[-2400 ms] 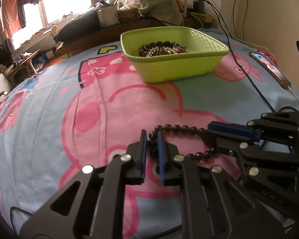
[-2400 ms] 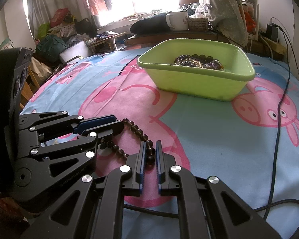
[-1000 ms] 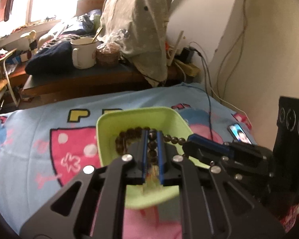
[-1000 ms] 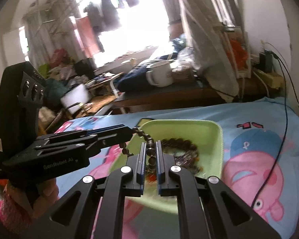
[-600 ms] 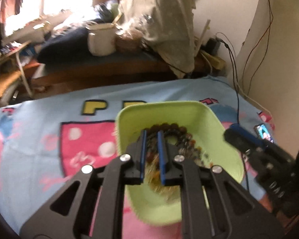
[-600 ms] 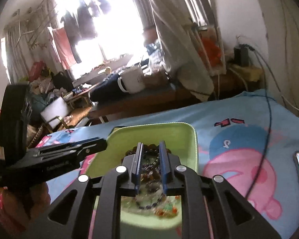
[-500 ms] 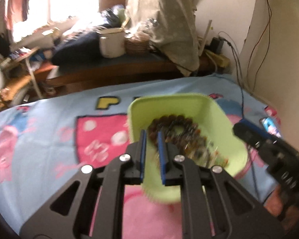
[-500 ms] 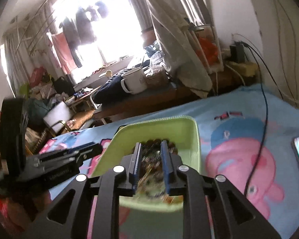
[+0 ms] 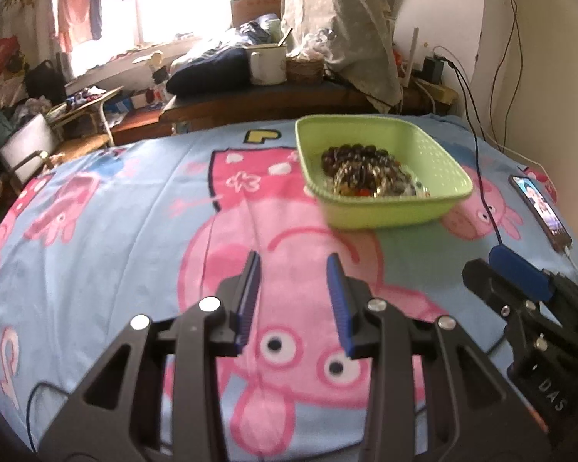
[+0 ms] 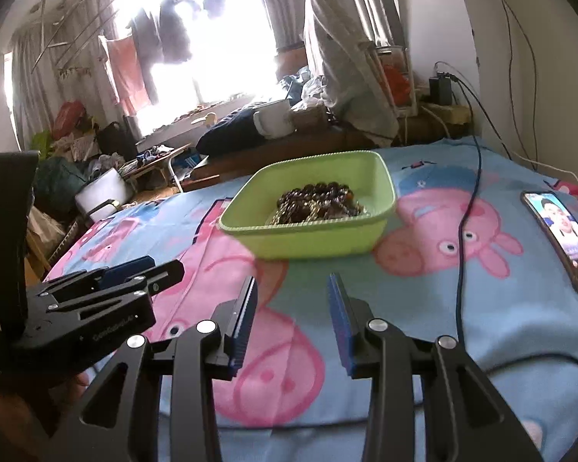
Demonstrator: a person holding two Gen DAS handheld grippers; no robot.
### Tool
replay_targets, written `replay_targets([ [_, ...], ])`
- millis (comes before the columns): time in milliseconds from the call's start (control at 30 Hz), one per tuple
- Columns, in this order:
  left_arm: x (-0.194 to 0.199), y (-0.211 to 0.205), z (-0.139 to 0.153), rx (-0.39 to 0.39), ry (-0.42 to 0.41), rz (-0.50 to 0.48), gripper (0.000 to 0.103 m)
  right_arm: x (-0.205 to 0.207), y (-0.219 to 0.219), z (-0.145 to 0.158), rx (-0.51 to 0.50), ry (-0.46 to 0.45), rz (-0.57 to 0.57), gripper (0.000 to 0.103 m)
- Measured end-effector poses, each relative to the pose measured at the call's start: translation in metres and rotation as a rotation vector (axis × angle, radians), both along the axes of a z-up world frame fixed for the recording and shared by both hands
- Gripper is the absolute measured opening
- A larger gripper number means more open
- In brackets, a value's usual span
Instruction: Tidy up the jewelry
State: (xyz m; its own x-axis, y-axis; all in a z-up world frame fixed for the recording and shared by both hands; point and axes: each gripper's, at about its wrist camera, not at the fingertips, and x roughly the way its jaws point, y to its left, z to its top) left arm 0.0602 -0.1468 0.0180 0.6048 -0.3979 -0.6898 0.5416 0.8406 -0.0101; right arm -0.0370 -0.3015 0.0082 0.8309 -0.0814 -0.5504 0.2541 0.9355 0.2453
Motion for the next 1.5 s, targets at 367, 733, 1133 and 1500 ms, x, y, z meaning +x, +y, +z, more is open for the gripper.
replay_targets([
  [367, -0.039, 0.015, 0.008, 0.007, -0.082, 0.033, 0.057, -0.027, 0.021, 0.001, 0.001, 0.019, 0.01, 0.009],
  [733, -0.057, 0.032, 0.025, -0.021, -0.136, 0.053, 0.066, -0.043, 0.031, 0.014, 0.001, -0.01, -0.01, 0.009],
  [1133, -0.064, 0.041, 0.035, -0.074, -0.144, 0.076, 0.096, -0.06, 0.033, 0.027, -0.014, -0.101, -0.041, 0.028],
  [1500, -0.075, 0.049, 0.042, -0.065, -0.202, 0.128, 0.097, -0.064, 0.034, 0.029, 0.005, -0.111, -0.049, 0.038],
])
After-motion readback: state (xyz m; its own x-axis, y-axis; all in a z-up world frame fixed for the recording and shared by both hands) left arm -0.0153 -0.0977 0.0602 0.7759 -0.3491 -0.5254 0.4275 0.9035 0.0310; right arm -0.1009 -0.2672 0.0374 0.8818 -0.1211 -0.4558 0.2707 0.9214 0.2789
